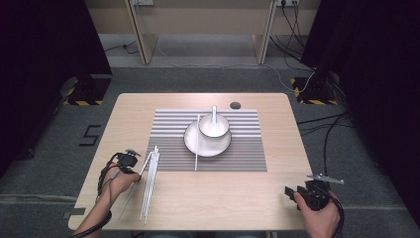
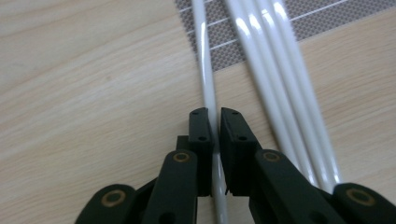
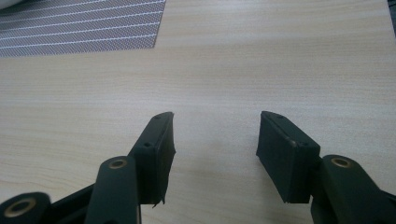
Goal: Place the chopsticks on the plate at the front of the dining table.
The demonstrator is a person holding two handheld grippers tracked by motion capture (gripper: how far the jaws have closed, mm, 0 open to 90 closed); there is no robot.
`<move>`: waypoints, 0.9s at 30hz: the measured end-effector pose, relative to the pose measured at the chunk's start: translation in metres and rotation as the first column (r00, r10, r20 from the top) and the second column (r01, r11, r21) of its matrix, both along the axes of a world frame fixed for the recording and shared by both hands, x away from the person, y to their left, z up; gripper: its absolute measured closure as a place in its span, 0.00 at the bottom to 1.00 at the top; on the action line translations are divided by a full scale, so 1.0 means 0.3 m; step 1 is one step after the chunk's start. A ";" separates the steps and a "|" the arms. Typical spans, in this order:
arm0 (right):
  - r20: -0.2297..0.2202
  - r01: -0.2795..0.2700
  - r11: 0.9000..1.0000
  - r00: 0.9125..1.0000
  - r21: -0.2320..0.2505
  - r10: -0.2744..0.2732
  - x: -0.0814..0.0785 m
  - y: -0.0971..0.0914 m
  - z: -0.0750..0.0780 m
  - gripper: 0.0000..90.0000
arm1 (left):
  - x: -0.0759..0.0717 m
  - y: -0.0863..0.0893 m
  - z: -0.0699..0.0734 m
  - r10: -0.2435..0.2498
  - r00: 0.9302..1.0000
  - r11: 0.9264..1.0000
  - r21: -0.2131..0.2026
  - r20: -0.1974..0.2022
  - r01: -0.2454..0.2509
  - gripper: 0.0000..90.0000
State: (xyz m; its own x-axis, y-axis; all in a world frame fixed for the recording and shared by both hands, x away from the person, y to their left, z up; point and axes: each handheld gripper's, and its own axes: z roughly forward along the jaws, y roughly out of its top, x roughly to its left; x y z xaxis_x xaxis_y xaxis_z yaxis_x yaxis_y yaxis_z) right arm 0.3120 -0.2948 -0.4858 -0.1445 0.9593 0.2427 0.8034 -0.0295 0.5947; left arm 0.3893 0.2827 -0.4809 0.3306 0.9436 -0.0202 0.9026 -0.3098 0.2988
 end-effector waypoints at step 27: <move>-0.001 -0.004 1.000 1.000 0.002 0.004 0.002 0.009 -0.001 0.51 | -0.081 0.143 0.022 -0.013 0.998 1.000 0.015 -0.058 0.014 0.87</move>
